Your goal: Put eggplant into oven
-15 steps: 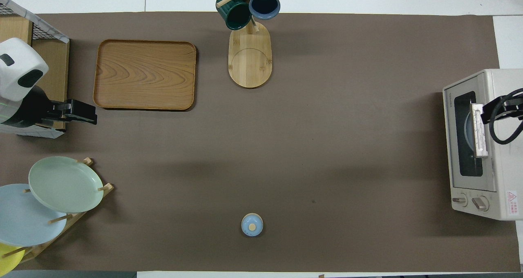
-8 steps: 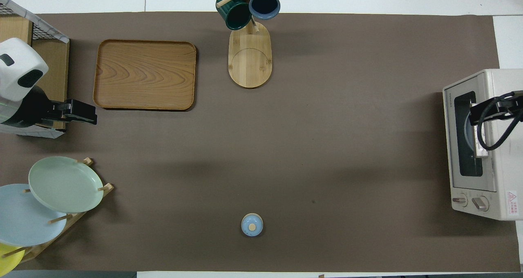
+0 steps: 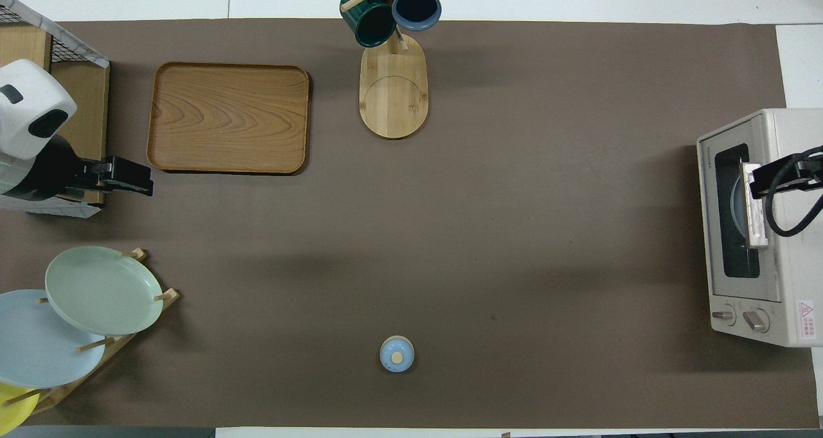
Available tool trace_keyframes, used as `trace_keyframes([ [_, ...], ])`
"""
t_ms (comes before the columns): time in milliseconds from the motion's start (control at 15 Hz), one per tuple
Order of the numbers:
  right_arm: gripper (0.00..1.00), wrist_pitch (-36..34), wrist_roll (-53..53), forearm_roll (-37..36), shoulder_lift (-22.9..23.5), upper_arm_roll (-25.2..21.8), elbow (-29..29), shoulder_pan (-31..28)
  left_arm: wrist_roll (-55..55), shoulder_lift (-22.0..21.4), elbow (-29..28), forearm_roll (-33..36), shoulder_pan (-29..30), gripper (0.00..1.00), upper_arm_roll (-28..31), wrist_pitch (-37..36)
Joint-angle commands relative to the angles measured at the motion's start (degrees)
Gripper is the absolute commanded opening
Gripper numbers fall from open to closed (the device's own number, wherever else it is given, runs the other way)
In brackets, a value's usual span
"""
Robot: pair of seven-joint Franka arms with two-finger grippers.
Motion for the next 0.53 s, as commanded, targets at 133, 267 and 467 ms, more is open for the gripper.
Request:
trace_keyframes([
  [133, 1.0, 1.2, 2.3, 3.5, -0.9, -0.3, -0.7, 0.1, 0.2, -0.9, -0.3, 1.2, 0.7, 1.0, -0.6, -0.4],
  [267, 1.0, 3.7, 1.7, 4.4, -0.4, -0.5, 0.2, 0.0, 0.1, -0.9, -0.3, 1.2, 0.8, 1.0, -0.6, -0.4],
  [467, 1.0, 4.6, 0.2, 4.5, -0.4, -0.5, 0.2, 0.0, 0.1, -0.9, -0.3, 1.2, 0.8, 1.0, -0.6, -0.4],
])
